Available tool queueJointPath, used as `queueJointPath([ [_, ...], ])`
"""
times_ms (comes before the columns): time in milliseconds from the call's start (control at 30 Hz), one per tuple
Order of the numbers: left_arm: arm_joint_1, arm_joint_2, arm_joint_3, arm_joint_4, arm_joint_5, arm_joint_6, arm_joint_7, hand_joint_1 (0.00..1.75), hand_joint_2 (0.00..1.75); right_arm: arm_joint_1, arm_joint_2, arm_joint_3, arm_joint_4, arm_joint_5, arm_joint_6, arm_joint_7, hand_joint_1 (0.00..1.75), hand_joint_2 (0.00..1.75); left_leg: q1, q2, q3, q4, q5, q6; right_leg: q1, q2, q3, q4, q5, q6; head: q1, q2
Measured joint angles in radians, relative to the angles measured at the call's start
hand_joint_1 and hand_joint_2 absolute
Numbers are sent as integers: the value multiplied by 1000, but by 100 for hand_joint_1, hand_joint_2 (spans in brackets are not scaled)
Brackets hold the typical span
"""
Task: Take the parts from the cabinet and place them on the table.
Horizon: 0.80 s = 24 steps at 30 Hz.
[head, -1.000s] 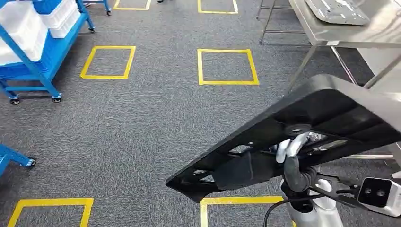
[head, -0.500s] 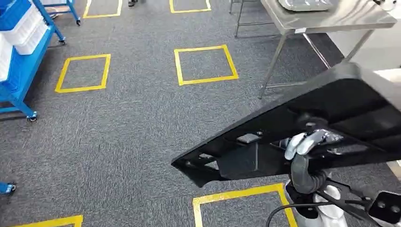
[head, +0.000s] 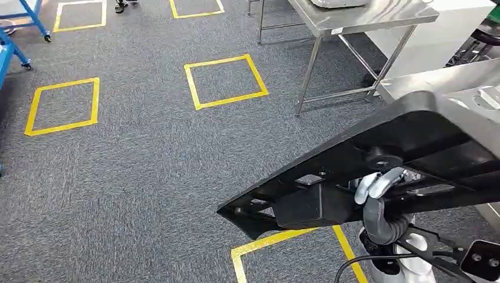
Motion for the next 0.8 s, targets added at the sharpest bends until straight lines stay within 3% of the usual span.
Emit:
queueJointPath([
  [67,6,-1,0,0,0,0,1,0,175,2,0,0,5,0,0,-1,175,175,-4,22,-1,1,-2,3,-3,-13,-83,161,-68,5,0,0],
  [100,7,-2,0,0,0,0,3,0,175,2,0,0,8,6,-1,-1,175,175,-5,33,-1,1,-3,4,-4,-14,-109,208,-75,5,0,0],
  [133,6,-3,0,0,-1,1,7,0,175,2,0,0,13,16,-2,0,175,175,-6,43,0,1,-5,4,-4,-15,-110,203,-59,5,0,0],
  [167,4,-5,0,0,-2,2,12,0,175,2,0,1,16,23,-4,0,175,175,-7,52,2,1,-7,3,-4,-18,-85,152,-23,2,0,0],
  [233,2,-10,0,0,-3,3,25,0,175,2,0,3,23,39,-6,0,175,175,-9,68,10,0,-12,0,2,-43,8,-24,60,-9,0,0],
  [267,1,-13,0,0,-3,4,31,0,175,2,0,4,24,44,-3,0,175,175,-9,74,15,0,-15,-3,11,-94,45,-98,67,-19,0,0],
  [300,1,-17,0,0,-3,7,35,0,175,2,2,5,26,47,2,0,175,175,-16,81,15,3,-19,-10,19,-103,47,-105,65,-25,0,0],
  [400,1,-34,0,2,-7,0,43,0,175,3,3,8,33,45,14,0,175,175,-14,109,26,-8,-21,-24,22,-65,42,-107,65,-35,0,0],
  [433,-1,-39,-1,2,-11,0,42,0,175,4,3,8,34,43,12,0,175,175,-18,111,28,-6,-28,-32,9,-52,55,-122,73,-43,0,0],
  [467,-1,-45,-1,3,-14,0,42,0,175,0,5,10,35,41,11,-2,175,175,-13,72,26,16,-43,-35,8,-47,62,-129,76,-47,0,0],
  [500,0,-50,-2,4,-18,1,43,0,175,-5,5,10,39,38,11,-1,175,175,-12,43,1,71,-77,-36,7,-39,63,-129,76,-52,0,0],
  [533,2,-55,-2,5,-19,4,47,0,175,-8,6,12,42,34,9,0,175,175,-10,26,-39,154,-119,-38,7,-29,63,-129,73,-56,0,0],
  [567,5,-59,-2,5,-23,6,52,0,175,-9,7,16,46,31,8,0,175,175,-10,20,-80,234,-153,-40,9,-16,63,-129,73,-57,0,0],
  [600,8,-65,-2,5,-25,7,55,0,175,-11,7,18,51,28,7,1,175,175,-10,18,-116,298,-170,-42,10,-3,63,-128,73,-57,0,0],
  [633,9,-69,-3,5,-26,8,58,0,175,-14,7,20,55,25,5,5,175,175,-9,18,-128,314,-160,-42,10,10,64,-127,72,-56,0,0],
  [667,9,-74,-4,5,-26,8,59,0,175,-18,7,23,58,22,5,9,175,175,-9,18,-118,279,-125,-41,9,23,65,-125,71,-55,0,0],
  [733,6,-81,-5,5,-23,10,60,0,175,-32,7,32,64,10,0,22,175,175,-5,2,-45,106,-19,-39,8,46,70,-118,65,-48,0,0],
  [767,6,-82,-5,5,-17,15,60,0,175,-39,7,35,65,3,-5,29,175,175,-2,-31,-14,26,8,-36,6,55,69,-112,60,-44,0,0],
  [800,5,-83,-5,5,-14,17,59,0,175,-47,7,38,66,-3,-8,31,175,175,-3,-52,-6,12,-8,-34,11,64,63,-104,57,-39,0,0],
])
